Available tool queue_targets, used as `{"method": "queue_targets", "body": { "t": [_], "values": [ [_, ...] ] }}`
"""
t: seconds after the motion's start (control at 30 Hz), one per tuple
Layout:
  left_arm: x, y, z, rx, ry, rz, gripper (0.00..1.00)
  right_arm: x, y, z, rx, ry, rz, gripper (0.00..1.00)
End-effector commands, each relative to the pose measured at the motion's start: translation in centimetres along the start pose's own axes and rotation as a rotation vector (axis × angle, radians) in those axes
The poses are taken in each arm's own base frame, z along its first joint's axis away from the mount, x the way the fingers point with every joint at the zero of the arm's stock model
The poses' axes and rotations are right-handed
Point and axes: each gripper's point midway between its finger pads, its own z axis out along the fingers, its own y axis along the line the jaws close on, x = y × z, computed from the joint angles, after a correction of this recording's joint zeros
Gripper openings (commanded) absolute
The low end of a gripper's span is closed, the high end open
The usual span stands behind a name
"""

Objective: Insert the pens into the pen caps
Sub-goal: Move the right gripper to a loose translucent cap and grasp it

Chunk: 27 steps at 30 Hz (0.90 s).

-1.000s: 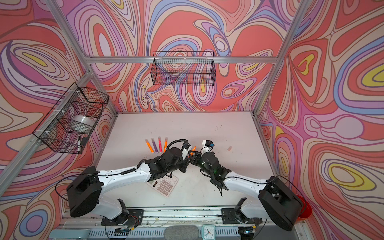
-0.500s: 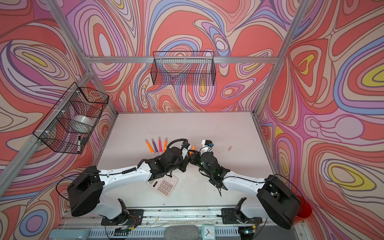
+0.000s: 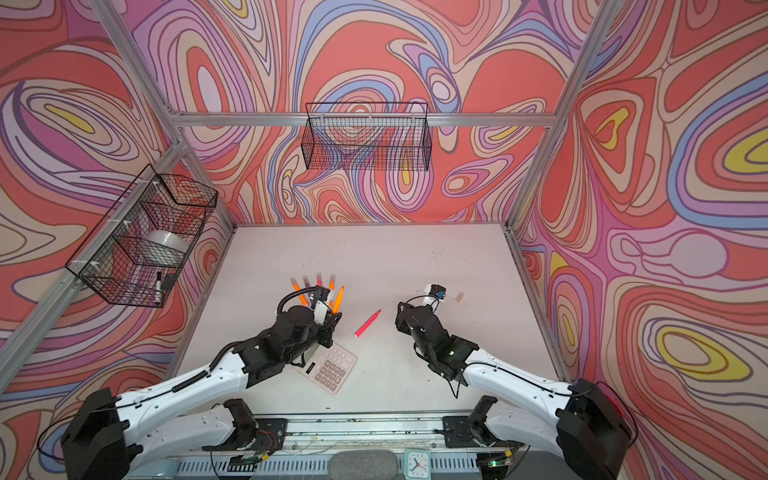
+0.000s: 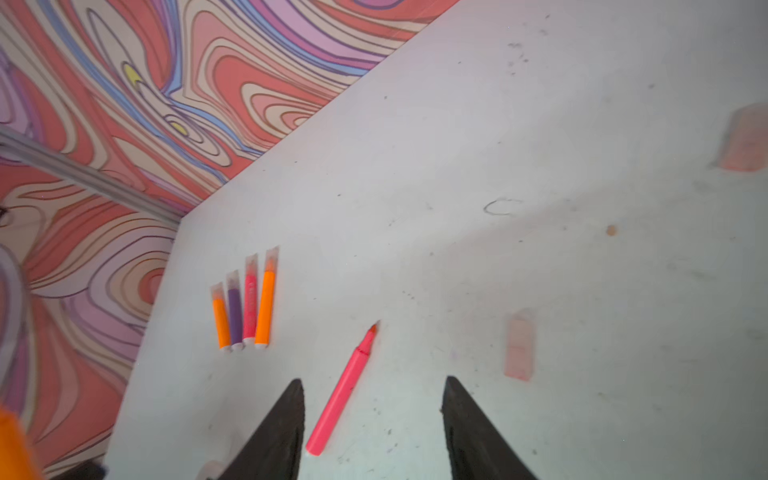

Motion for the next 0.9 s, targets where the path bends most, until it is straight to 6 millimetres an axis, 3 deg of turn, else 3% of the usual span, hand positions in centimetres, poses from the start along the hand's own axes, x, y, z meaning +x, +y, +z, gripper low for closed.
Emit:
{"method": "queue_targets", "body": {
  "t": [0.0, 0.17, 0.33, 0.5, 0.63, 0.87],
  "values": [
    [1.4, 2.6, -0.5, -0.122, 0.006, 0.065, 0.00, 0.1, -3.1, 1.6, 0.178, 0.045, -0.112, 0.51],
    [3.2, 4.2, 0.2, -0.226, 0.092, 0.126, 0.00, 2.3, -5.4, 5.8, 0.289, 0.218, -0.142, 0.39],
    [5.4, 0.9, 2.0, -0.045, 0.183, 0.187, 0.00, 3.3, -7.4, 7.1, 0.381, 0.232, -0.168, 0.39],
    [6.7, -2.8, 1.3, 0.193, 0.201, 0.157, 0.00, 3.8, -7.0, 8.3, 0.387, 0.270, -0.195, 0.38],
    [6.4, -0.6, 0.0, 0.104, 0.115, 0.114, 0.00, 4.5, -7.4, 9.0, 0.416, 0.294, -0.211, 0.34],
    [5.5, -0.8, -1.2, 0.144, 0.013, 0.129, 0.00, 5.1, -8.6, 8.6, 0.447, 0.304, -0.212, 0.31]
  ]
}}
